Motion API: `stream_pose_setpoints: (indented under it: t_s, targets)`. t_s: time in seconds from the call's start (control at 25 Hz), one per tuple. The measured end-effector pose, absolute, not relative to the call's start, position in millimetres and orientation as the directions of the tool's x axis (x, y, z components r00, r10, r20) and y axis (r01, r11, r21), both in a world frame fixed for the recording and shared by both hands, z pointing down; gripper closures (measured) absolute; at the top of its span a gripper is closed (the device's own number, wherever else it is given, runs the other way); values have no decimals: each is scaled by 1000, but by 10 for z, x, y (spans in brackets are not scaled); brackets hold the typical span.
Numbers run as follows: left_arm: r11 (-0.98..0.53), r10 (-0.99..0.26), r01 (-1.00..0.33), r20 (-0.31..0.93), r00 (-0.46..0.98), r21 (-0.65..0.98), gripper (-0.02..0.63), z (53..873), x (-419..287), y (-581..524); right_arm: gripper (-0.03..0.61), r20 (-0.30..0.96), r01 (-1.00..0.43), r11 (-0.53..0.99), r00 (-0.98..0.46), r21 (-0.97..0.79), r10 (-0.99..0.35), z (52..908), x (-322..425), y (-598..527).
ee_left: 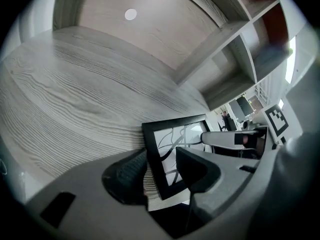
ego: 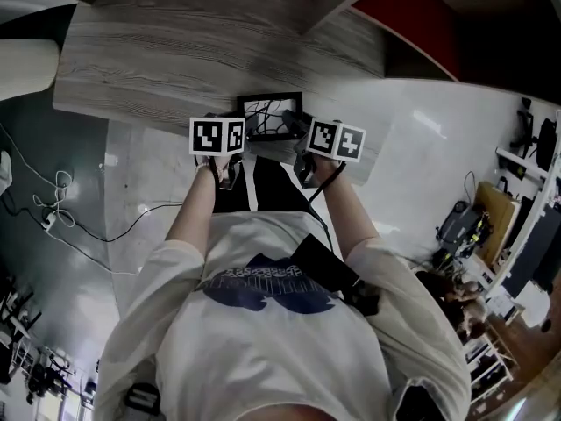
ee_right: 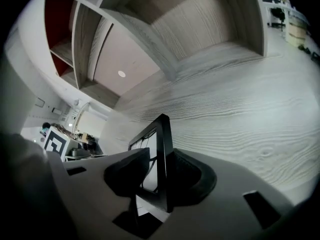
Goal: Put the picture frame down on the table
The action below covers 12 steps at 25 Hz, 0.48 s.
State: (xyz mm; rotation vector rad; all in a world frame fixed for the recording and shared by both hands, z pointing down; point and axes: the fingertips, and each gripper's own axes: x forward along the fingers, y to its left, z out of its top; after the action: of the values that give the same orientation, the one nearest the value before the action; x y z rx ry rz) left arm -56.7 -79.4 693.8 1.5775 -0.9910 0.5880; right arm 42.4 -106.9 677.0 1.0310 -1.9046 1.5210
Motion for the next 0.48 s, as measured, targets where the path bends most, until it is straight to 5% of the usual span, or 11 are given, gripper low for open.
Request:
stream_pose_setpoints:
  t_s: [0.48]
  targets:
    - [-78, -246, -880, 846, 473, 469, 465, 6981, -598, -790, 405, 846, -883, 195, -466, -427, -258, 6873, 518, -1040]
